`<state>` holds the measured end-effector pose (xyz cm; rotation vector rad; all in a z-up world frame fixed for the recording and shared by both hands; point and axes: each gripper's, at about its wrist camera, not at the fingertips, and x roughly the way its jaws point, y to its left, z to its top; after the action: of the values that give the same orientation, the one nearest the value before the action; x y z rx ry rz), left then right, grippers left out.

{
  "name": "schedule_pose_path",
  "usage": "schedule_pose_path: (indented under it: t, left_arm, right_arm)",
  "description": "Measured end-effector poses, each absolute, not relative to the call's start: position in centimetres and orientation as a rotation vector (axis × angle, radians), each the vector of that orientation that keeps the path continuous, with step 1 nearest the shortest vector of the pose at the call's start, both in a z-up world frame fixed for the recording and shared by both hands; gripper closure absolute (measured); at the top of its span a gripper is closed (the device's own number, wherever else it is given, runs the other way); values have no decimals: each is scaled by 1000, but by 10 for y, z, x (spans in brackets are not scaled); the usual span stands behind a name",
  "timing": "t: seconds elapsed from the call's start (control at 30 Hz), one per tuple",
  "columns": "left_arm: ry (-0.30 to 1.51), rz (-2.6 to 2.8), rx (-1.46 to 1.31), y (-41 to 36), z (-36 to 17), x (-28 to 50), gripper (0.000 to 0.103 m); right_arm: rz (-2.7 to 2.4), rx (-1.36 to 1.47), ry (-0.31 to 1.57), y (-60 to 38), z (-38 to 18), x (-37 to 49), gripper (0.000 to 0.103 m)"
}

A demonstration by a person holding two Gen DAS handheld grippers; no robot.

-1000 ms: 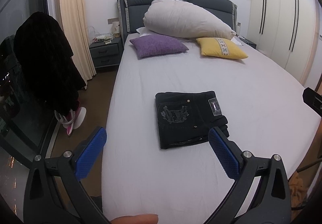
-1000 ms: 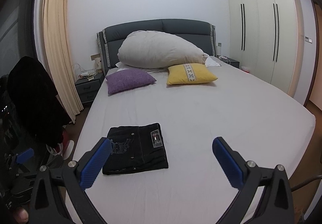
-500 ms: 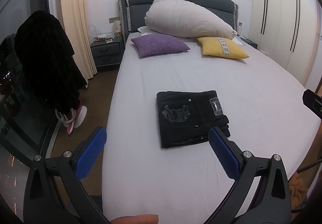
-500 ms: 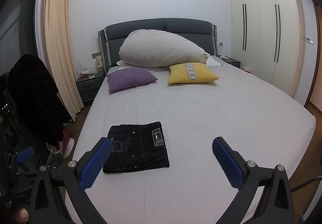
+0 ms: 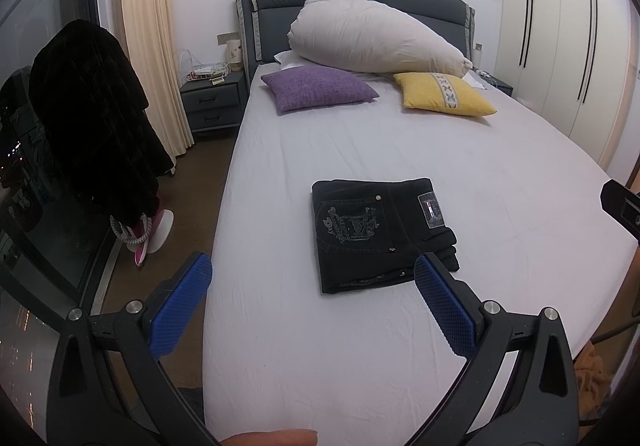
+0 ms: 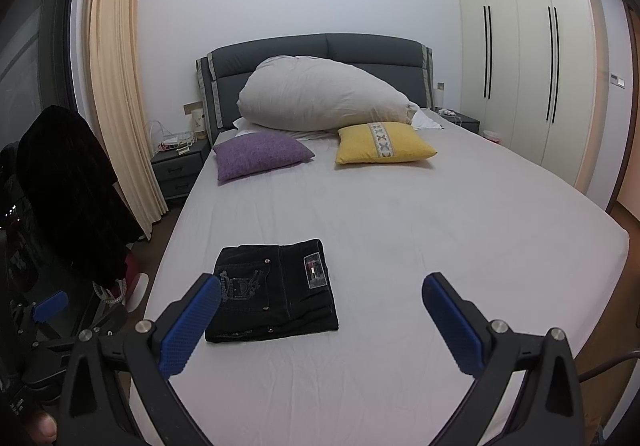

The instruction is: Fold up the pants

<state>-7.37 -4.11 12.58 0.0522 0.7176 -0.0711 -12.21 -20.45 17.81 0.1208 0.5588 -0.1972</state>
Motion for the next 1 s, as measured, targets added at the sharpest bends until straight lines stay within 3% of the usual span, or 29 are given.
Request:
schedule_pose_path:
  t: [1.0]
  left_arm:
    - [718,-72,55,-40,127,-73,0]
  right_arm:
    - [-196,120,562,-206,182,-123,0]
